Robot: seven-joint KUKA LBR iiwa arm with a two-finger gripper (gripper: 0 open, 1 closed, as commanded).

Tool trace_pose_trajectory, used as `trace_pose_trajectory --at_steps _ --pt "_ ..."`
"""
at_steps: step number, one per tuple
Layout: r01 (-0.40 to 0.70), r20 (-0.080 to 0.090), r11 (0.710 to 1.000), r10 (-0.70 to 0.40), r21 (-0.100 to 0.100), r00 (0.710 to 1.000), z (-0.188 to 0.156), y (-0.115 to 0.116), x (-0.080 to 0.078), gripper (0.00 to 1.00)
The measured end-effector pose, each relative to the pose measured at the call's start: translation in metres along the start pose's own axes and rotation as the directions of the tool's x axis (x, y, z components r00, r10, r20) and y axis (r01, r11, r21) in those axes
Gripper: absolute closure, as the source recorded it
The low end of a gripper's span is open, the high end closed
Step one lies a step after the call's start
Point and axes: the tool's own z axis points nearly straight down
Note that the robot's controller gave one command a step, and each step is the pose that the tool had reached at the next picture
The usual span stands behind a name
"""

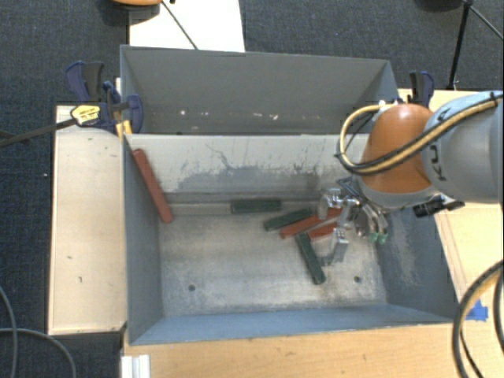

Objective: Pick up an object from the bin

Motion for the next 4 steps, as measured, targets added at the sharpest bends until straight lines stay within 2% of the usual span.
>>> trace_pose_trajectory --at_steps 1,2,3,4 --pt "-0.009 0.001 1.0 0.009 0.003 1.0 0.0 0.062 0.014 1.0" --pt "-0.007 -0.008 1.0 0.007 0.005 1.0 0.001 0.061 0.016 0.0" --pt "-0.006 -0.002 1.0 0.006 0.004 1.0 0.001 0.062 0.015 0.0" --pt "-0.07 0.001 0.998 0.07 0.004 0.998 0.0 0.092 0.003 0.0"
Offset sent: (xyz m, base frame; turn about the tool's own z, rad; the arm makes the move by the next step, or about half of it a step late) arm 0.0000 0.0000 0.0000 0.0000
